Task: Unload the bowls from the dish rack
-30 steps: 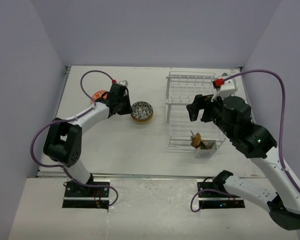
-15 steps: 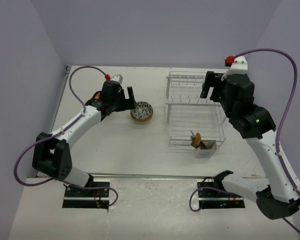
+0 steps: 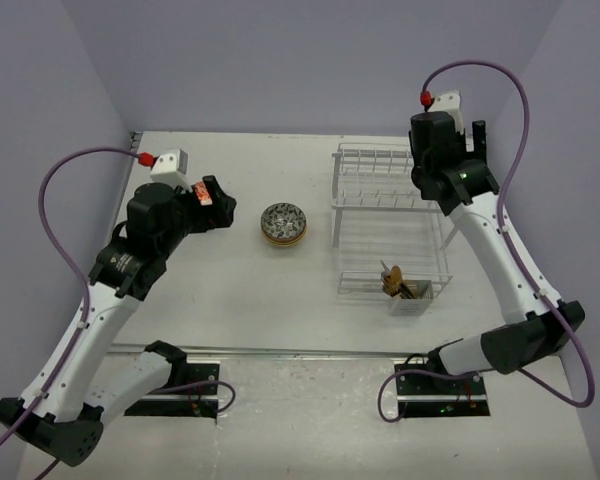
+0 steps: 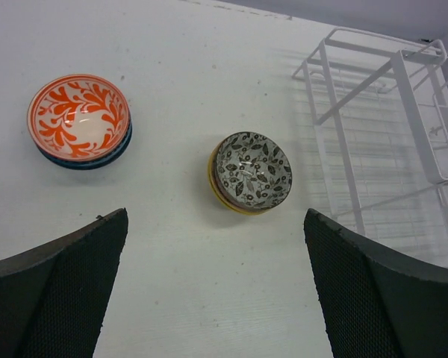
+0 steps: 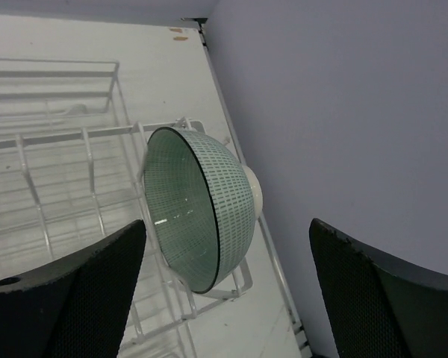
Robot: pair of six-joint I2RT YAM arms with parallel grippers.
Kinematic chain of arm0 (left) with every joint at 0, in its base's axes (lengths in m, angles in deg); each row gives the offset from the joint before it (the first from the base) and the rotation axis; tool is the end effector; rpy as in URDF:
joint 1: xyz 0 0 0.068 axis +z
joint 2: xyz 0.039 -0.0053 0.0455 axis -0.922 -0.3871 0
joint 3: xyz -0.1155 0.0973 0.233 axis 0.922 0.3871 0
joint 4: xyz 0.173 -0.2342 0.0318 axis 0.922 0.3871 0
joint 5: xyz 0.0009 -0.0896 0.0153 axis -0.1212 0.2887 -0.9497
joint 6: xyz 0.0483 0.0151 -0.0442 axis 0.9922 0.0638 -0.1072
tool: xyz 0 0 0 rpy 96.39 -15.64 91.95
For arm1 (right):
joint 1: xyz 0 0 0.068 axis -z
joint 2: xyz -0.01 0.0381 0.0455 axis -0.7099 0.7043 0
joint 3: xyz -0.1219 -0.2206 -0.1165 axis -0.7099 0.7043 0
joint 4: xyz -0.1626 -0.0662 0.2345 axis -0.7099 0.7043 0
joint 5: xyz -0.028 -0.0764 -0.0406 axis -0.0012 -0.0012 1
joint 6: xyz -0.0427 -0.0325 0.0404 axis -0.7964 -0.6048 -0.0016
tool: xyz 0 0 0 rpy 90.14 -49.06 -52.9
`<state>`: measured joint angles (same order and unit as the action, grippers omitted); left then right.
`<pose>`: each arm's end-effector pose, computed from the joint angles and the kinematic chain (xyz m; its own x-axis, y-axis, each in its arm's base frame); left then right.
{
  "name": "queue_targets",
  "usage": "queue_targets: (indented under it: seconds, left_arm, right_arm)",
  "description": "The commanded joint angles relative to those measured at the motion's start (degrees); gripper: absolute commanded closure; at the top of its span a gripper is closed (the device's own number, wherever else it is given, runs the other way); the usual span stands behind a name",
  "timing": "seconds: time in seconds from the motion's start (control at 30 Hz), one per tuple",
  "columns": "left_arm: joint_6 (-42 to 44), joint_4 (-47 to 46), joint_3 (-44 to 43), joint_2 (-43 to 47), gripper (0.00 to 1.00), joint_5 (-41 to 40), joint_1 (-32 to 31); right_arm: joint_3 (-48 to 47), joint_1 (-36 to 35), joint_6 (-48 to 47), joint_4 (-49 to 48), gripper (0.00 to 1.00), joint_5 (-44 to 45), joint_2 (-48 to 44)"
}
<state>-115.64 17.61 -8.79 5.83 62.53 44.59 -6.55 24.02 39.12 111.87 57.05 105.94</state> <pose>0.2305 -0.0885 0.3878 -0.4207 -0.3143 -0.8510 0.0881 0.9195 -0.3831 0.3183 0.0800 0.4432 -0.4937 -0.2137 -0.8430 0.3498 0.8387 -0.4175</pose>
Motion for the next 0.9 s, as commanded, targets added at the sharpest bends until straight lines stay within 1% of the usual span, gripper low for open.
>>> queue_targets:
  seconds: [0.0,0.1,0.13,0.17,0.23,0.27,0.4,0.47,0.5,0.57,0.6,0.7,0.77,0.87]
  left_arm:
    - [3.90,5.92,1.98,2.16,0.00,-3.01,0.22]
    - [4.96,6.89,3.30,4.27,0.00,-3.37,0.22]
    - [5.84,7.42,3.74,4.62,0.00,-3.54,0.22]
    - [6.45,7.86,3.92,5.23,0.00,-3.98,0.22]
    - [7.16,8.21,4.18,5.94,0.00,-5.55,0.22]
    - [7.60,8.21,4.70,6.46,0.00,-6.17,0.22]
    - [8.83,7.51,6.20,6.73,0.00,-7.32,0.22]
    - [9.01,6.98,6.73,6.65,0.00,-6.80,0.22]
    - [9.18,6.89,7.08,6.65,0.00,-6.71,0.22]
    - [9.27,6.54,7.43,7.17,0.00,-6.62,0.22]
    - [9.45,6.19,7.96,7.35,0.00,-6.62,0.22]
    - [9.62,5.84,8.22,7.79,0.00,-6.53,0.13]
    - [9.62,5.75,8.31,7.70,0.00,-6.53,0.22]
    - [9.62,5.58,8.22,7.70,0.00,-6.44,0.13]
  right_arm:
    - [-2.00,0.82,-3.56,0.40,0.12,6.24,1.99]
    - [0.02,1.00,-3.38,-1.53,0.28,8.44,1.82]
    - [1.33,1.00,-3.38,-3.10,0.35,9.40,1.21]
    - [2.21,1.00,-3.64,-4.16,0.38,10.28,0.77]
    - [5.11,1.00,-6.18,-7.40,0.41,11.08,-0.02]
    - [5.73,1.00,-6.63,-7.77,0.41,11.95,0.06]
    - [7.40,1.00,-6.72,-8.12,0.46,12.75,0.85]
    - [8.10,1.00,-7.51,-9.35,0.51,13.28,1.20]
    - [8.89,1.00,-7.95,-10.05,0.59,13.80,1.38]
    - [9.25,1.00,-8.92,-11.38,0.70,14.68,1.82]
    - [9.16,0.91,-8.83,-11.20,0.80,14.86,1.99]
    - [7.68,0.56,-7.95,-9.71,0.96,15.39,2.78]
    - [6.71,0.12,-7.60,-8.83,1.00,16.26,2.96]
    - [6.18,-0.58,-8.13,-8.83,1.00,17.32,3.31]
